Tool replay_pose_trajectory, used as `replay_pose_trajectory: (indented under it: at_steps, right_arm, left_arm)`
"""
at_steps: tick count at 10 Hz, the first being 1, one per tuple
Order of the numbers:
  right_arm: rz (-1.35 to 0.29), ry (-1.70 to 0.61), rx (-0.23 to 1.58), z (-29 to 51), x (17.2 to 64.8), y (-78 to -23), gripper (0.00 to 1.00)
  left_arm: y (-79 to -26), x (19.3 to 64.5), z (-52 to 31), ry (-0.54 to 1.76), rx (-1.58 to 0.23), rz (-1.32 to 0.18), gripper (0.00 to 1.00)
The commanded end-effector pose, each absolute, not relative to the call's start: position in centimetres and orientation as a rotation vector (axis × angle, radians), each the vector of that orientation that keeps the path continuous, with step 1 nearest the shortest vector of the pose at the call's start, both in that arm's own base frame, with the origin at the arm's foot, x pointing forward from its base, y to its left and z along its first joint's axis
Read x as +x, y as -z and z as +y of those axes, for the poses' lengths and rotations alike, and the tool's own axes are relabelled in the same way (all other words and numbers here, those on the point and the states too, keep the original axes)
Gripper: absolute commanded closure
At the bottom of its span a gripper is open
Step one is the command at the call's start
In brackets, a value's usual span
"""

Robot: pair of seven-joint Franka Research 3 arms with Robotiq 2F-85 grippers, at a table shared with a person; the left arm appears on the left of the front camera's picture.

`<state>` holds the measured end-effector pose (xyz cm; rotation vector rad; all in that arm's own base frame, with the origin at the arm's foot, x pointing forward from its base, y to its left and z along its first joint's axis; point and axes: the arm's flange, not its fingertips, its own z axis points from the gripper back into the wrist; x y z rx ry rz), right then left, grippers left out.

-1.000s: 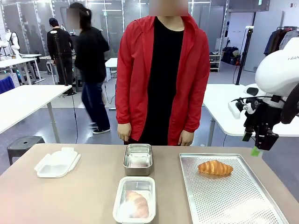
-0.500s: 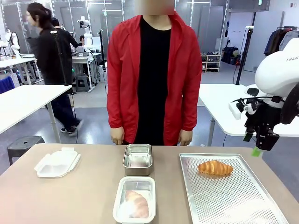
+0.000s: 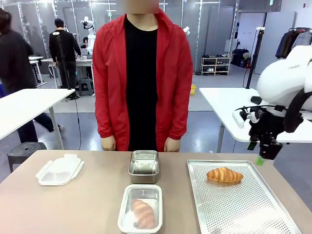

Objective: Place the bread into the airtight container.
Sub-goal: Pick up a Butter Roll and place it into an empty Airtight Container.

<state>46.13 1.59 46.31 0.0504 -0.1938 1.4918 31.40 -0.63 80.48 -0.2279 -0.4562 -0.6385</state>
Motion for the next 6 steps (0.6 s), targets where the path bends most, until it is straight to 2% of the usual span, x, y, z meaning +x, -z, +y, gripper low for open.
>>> replay_pose_trajectory:
  at_steps: [1, 6]
  right_arm:
    - [-0.187, -1.494, 0.064, 2.4, 47.8, -45.1, 0.19]
    - [-0.105, -1.464, 0.026, 6.0, 51.6, -41.2, 0.19]
  left_arm:
    - [-80.6, 31.2, -0.5, 0.650, -0.236, -0.451, 0.00]
    - [-80.6, 31.2, -0.5, 0.650, -0.236, -0.451, 0.00]
